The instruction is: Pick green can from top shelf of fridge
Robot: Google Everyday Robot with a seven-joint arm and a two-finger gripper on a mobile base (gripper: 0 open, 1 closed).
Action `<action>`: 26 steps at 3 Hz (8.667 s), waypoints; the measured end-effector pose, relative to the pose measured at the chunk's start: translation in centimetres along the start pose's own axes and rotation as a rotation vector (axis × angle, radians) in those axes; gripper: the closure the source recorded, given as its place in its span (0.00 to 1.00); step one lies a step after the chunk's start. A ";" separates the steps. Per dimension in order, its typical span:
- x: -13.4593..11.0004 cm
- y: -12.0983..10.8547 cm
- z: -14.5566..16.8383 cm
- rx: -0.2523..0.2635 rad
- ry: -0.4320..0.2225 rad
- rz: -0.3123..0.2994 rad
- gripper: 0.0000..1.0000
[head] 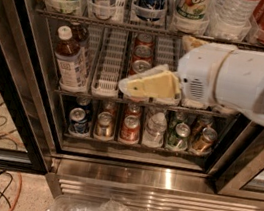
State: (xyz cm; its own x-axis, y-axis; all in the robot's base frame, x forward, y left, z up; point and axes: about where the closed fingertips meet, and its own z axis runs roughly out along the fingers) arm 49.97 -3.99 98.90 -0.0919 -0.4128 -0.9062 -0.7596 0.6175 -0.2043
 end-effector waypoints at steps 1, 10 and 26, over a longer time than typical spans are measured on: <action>-2.6 1.3 3.0 0.030 -0.123 0.000 0.00; -4.5 2.3 5.4 0.201 -0.354 -0.103 0.00; -11.2 6.3 14.4 0.104 -0.696 -0.216 0.26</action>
Offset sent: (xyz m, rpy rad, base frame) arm 0.0121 0.1048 0.0116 0.1600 -0.2195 -0.0269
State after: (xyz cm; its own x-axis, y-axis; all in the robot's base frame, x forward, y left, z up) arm 55.50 14.20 102.40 0.5092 -0.0335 -0.8600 -0.6463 0.6449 -0.4078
